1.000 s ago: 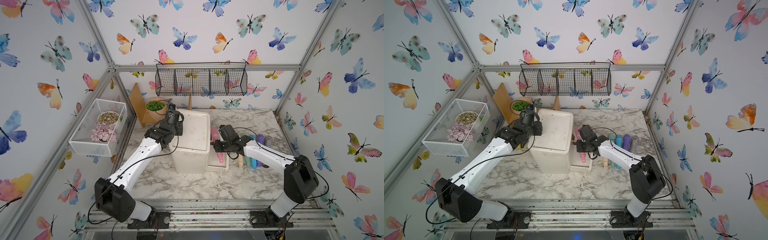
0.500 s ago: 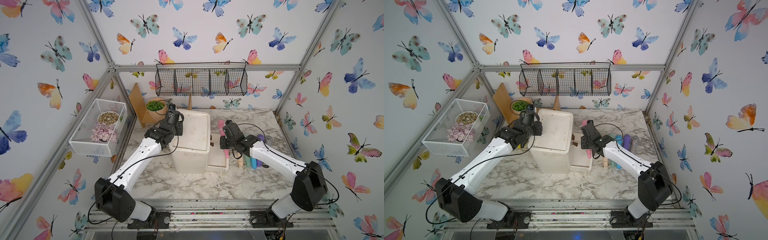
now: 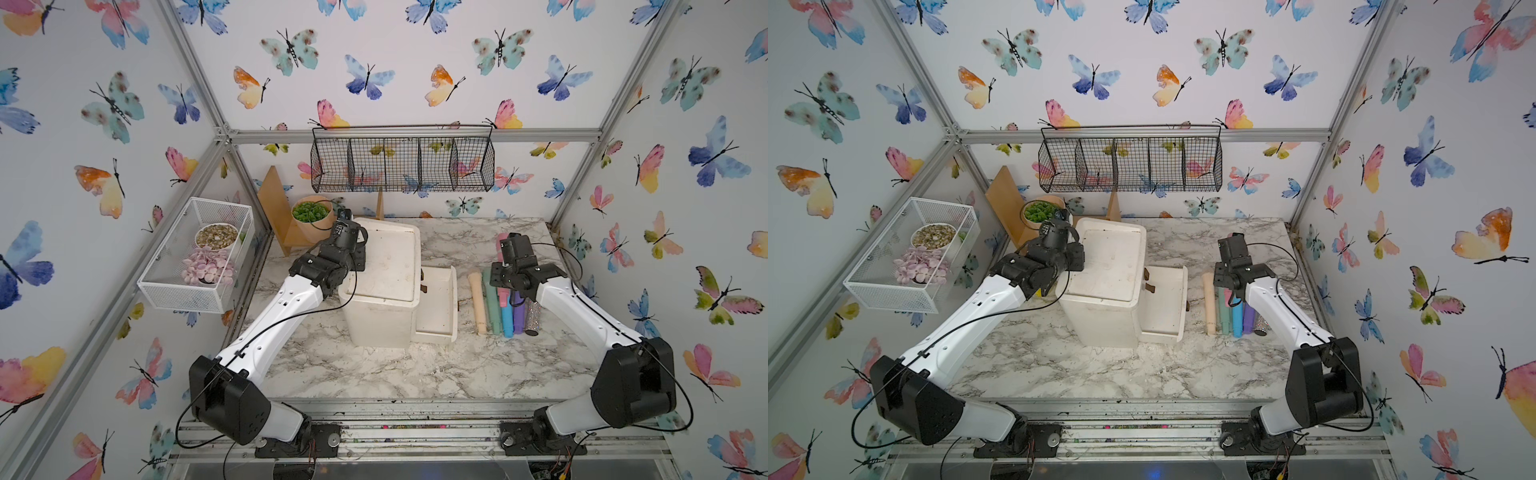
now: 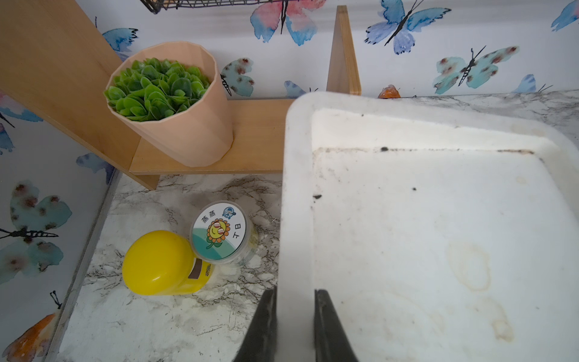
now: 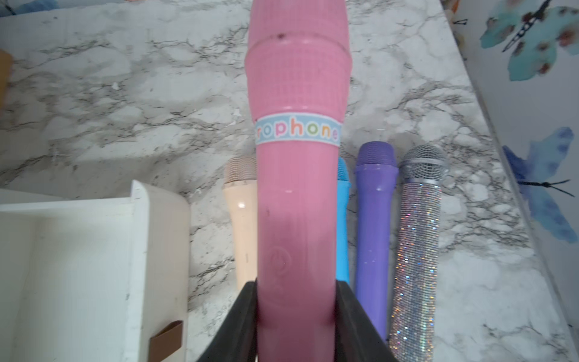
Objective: Take the microphone out of the drawer
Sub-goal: Place the microphone at the center of the board.
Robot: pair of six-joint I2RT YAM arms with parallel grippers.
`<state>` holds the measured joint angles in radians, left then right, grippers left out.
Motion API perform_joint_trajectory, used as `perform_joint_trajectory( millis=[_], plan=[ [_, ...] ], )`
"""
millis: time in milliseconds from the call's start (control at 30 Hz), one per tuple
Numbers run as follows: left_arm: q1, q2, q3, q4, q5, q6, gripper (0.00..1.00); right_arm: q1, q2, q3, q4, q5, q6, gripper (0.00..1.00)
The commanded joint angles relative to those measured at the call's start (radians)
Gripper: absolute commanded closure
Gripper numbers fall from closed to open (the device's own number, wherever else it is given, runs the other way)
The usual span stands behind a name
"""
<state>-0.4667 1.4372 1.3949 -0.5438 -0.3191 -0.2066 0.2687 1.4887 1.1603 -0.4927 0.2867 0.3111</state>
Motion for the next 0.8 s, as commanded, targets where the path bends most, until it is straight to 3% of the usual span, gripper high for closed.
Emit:
perform_joint_trajectory(
  millis=[0,400,567,767],
  plan=[
    [-0.007,0.03,-0.04,-0.025,-0.029,-0.002,1.0,-0.07,-0.009,-0.034,0.009,-0.023,-0.093,0.87],
    [-0.008,0.045,-0.05,-0.015,-0.036,0.01,1.0,-0.297,0.071,-0.103,0.074,0.022,-0.184,0.87],
    [-0.008,0.045,-0.055,-0.012,-0.044,0.017,1.0,-0.391,0.123,-0.118,0.117,-0.02,-0.187,0.86],
    [-0.009,0.049,-0.057,-0.005,-0.035,0.016,1.0,-0.423,0.168,-0.157,0.148,-0.04,-0.162,0.85]
  ],
)
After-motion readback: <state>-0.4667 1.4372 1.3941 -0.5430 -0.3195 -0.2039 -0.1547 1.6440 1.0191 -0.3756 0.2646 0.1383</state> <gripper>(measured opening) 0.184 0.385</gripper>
